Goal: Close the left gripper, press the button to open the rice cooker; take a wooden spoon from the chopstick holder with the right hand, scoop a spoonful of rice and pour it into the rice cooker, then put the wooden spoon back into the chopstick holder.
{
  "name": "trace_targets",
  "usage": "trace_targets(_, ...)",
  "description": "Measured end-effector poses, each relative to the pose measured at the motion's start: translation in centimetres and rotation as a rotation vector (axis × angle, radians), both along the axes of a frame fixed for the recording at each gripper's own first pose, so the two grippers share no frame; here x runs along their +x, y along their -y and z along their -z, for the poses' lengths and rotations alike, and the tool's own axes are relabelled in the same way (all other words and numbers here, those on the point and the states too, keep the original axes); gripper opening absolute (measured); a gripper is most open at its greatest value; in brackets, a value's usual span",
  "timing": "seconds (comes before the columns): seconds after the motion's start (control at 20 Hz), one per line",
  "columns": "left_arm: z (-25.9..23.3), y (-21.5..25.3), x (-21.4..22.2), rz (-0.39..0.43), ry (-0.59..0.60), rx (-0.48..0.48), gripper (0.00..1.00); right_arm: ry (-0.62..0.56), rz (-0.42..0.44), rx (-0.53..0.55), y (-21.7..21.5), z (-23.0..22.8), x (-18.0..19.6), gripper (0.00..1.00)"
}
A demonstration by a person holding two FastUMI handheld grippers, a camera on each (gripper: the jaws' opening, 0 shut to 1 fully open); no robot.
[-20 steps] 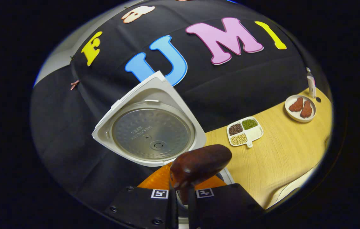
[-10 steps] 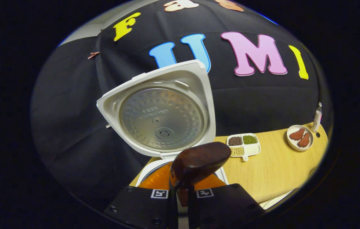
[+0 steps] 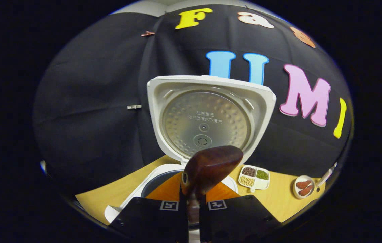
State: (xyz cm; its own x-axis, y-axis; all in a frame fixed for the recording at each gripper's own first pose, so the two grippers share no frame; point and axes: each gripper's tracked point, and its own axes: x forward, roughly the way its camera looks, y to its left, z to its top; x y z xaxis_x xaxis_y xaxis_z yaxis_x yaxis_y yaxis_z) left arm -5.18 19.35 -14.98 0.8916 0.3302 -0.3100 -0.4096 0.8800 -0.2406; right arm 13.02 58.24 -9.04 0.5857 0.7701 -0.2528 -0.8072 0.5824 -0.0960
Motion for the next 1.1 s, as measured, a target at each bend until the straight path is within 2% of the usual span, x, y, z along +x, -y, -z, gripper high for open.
trace_targets(0.1,-0.3,-0.1,-0.1,-0.003,0.001,0.009,0.96,0.098,-0.057,-0.046,-0.6,-0.3,-1.0,0.17)
trace_targets(0.15,-0.8,-0.1,-0.1,-0.003,0.012,0.018,0.95,0.107,-0.074,-0.061,-1.0,-0.2,-1.5,0.17)
trace_targets(0.2,-1.1,0.0,0.0,0.000,0.021,0.021,0.95,0.095,-0.084,-0.067,-1.0,0.3,-1.7,0.12)
trace_targets(0.25,-1.3,0.1,0.1,0.002,0.025,0.021,0.95,0.077,-0.084,-0.067,-0.8,0.7,-1.5,0.17)
trace_targets(0.35,-1.4,0.1,0.0,0.004,0.024,0.029,0.95,0.046,-0.060,-0.051,-0.7,0.5,-1.0,0.17)
trace_targets(0.5,-2.2,0.7,-0.3,0.014,0.019,0.068,0.95,-0.041,-0.025,0.029,-0.4,-0.6,-0.1,0.17)
trace_targets(0.65,-3.7,2.2,0.2,0.057,0.039,0.105,0.95,-0.113,0.020,0.092,1.2,-2.0,1.0,0.17)
trace_targets(0.7,-4.0,2.9,0.5,0.079,0.043,0.102,0.95,-0.134,0.028,0.114,1.7,-2.7,1.2,0.12)
trace_targets(0.75,-4.3,3.7,0.9,0.099,0.047,0.099,0.95,-0.151,0.035,0.133,2.5,-3.4,1.5,0.17)
trace_targets(0.9,-6.1,6.3,2.2,0.166,0.078,0.108,0.97,-0.172,0.093,0.193,6.7,-6.2,3.3,0.17)
trace_targets(1.1,-8.2,10.9,4.5,0.280,0.124,0.094,0.95,-0.146,0.199,0.259,14.5,-10.2,6.4,0.17)
